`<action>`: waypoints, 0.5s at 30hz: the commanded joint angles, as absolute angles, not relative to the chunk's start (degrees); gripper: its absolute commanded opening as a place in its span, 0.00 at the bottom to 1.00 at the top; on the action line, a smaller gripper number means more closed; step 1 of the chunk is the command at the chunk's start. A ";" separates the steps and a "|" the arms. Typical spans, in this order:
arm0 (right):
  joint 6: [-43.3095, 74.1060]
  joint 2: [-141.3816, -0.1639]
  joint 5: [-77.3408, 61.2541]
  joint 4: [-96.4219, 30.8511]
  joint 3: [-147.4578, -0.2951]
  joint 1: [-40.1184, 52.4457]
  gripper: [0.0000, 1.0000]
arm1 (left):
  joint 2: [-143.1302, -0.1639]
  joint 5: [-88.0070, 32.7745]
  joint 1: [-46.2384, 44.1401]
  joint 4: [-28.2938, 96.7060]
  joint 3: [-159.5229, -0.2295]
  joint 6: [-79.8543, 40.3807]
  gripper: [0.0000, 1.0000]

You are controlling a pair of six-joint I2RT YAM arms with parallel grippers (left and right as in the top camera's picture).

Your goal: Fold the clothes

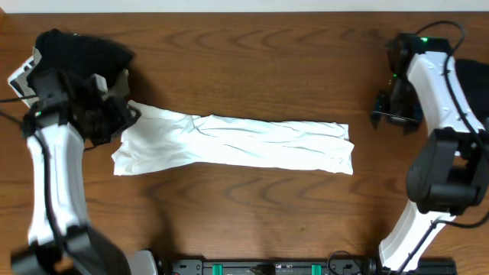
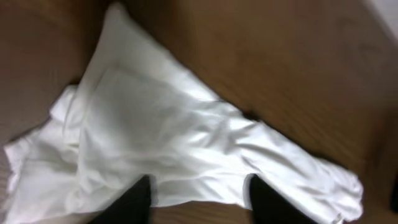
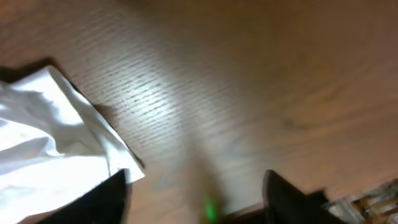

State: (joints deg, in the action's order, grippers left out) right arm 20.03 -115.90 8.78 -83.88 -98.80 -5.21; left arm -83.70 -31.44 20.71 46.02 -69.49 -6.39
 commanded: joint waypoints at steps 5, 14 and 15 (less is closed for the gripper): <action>19.64 -113.36 3.01 -85.19 -99.72 -9.89 0.99 | -69.76 -32.60 15.25 46.81 -69.23 -5.28 0.86; 6.00 -105.43 -12.95 -87.39 -97.62 -11.20 0.99 | -59.99 -30.09 12.78 50.61 -69.23 -4.71 0.99; 4.75 -103.96 -14.35 -87.37 -96.62 -11.25 0.99 | -59.79 -29.63 12.78 51.64 -69.23 -4.71 0.99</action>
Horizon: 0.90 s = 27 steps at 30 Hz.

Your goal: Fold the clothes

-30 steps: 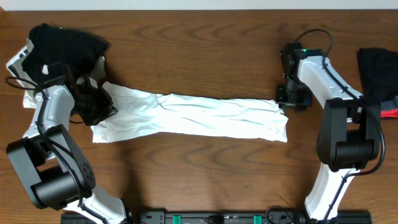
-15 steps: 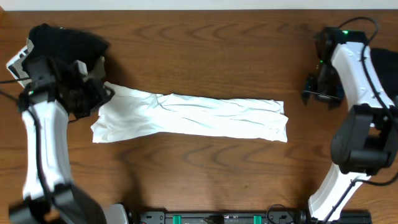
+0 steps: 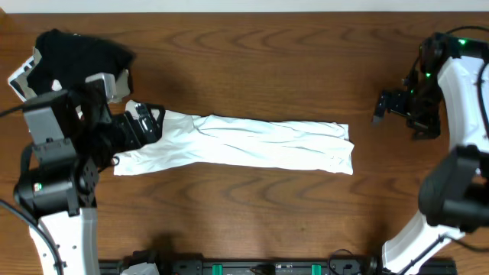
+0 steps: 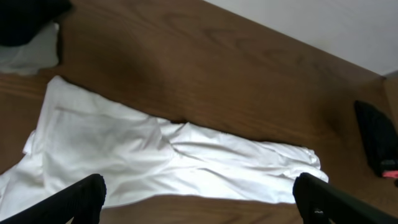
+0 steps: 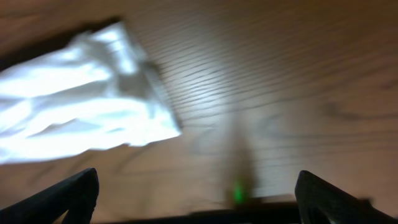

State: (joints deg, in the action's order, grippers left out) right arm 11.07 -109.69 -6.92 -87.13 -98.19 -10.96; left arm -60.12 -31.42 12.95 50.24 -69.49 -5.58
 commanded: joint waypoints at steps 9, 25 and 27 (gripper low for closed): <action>-1.43 -89.47 -30.02 -75.64 -76.12 -16.29 0.99 | -60.77 -29.32 12.78 57.82 -69.23 -4.73 0.98; -0.67 -89.41 -26.48 -55.66 -58.22 -19.68 0.99 | -60.80 -29.32 12.78 62.28 -69.23 -4.73 0.98; -0.71 -90.26 -26.59 -54.26 -57.93 -20.14 0.99 | -60.80 -29.32 12.78 62.61 -69.23 -4.73 0.98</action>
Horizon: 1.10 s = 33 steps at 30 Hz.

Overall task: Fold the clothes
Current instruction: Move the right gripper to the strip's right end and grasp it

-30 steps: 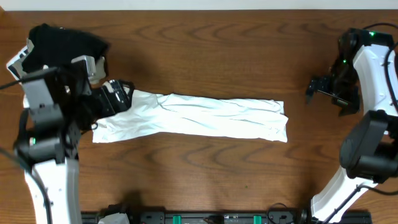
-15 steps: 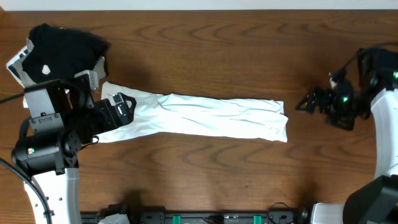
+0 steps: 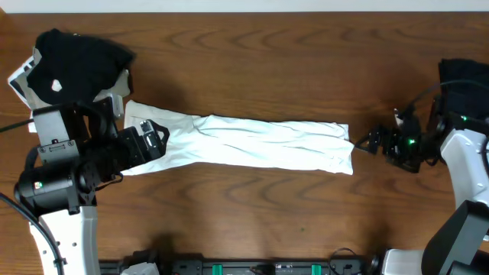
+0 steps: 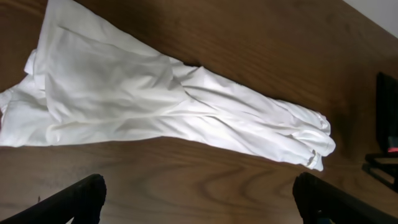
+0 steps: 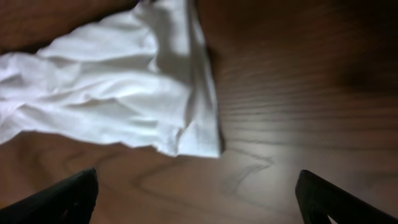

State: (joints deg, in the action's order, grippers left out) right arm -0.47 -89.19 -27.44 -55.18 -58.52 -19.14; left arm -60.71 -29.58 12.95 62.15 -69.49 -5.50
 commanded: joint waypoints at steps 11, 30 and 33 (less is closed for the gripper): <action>-3.18 -99.22 -31.99 -49.84 -57.95 -20.18 0.99 | -60.97 -29.32 12.78 63.00 -69.23 -4.73 0.98; -4.80 -106.21 -31.92 -44.38 -55.13 -16.27 0.99 | -60.97 -29.32 12.78 63.00 -69.23 -4.71 0.98; -4.78 -106.21 -31.97 -43.18 -53.82 -15.29 0.99 | -60.97 -29.32 12.78 62.98 -69.23 -4.71 0.98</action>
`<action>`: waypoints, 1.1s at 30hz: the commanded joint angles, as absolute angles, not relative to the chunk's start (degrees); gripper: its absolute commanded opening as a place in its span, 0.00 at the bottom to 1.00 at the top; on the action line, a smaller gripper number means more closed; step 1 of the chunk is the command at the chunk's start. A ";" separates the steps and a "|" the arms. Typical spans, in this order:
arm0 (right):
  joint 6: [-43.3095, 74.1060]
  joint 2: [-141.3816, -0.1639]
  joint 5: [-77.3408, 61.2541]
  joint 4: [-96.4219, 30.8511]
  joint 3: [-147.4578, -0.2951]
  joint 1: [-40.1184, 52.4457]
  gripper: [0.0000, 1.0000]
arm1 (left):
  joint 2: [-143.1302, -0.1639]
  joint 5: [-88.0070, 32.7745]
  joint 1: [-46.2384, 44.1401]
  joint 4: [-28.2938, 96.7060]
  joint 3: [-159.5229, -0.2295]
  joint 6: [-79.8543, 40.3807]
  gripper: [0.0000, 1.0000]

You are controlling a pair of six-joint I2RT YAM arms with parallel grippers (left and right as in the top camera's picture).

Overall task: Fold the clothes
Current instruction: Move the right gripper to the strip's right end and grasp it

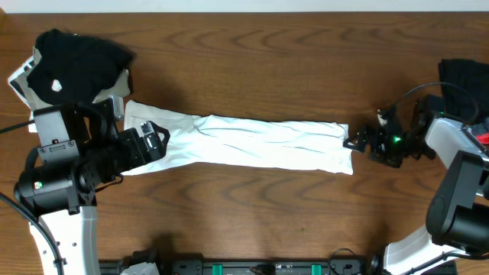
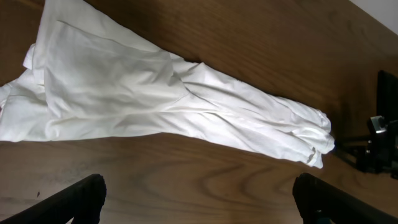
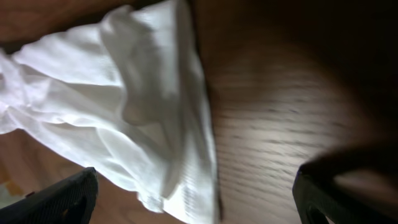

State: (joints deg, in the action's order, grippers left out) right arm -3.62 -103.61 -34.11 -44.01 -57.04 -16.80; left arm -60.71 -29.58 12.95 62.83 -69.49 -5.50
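A long white garment (image 1: pixel 244 143) lies stretched left to right across the wooden table (image 1: pixel 252 214). My left gripper (image 1: pixel 153 140) hovers over its left end. In the left wrist view that gripper (image 2: pixel 199 205) is wide open, with the garment (image 2: pixel 155 106) lying flat below and nothing between its fingers. My right gripper (image 1: pixel 355 143) is low at the garment's right end. In the right wrist view it (image 3: pixel 199 199) is open, and the garment's hemmed edge (image 3: pixel 161 124) lies between and ahead of its fingers without being gripped.
A pile of black clothes (image 1: pixel 76 53) on a light object sits at the back left corner. Another black cloth (image 1: pixel 458 76) lies at the right edge behind my right arm. Bare wood runs along the front of the table.
My right gripper has moved a little left, from just off the garment's right end to its edge, and its camera now sees the hem closer. The left arm and the garment have not moved.
My left gripper was low over the garment's left end while the right was far off at the back right. Then the left stood raised and open above that end. The right gripper then stood near the right end, and now at its hem.
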 commanded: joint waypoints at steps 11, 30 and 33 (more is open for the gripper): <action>-1.89 -106.24 -31.94 -33.91 -45.71 -10.44 0.99 | -60.97 -29.32 12.78 62.96 -69.23 -4.73 0.98; 3.42 -106.24 -31.94 -29.47 -44.14 -8.54 0.63 | -60.97 -29.32 12.78 62.98 -69.23 -4.73 0.98; 3.81 -106.24 -31.90 -29.47 -44.14 -8.49 0.49 | -60.97 -29.32 12.78 62.98 -69.23 -4.73 0.98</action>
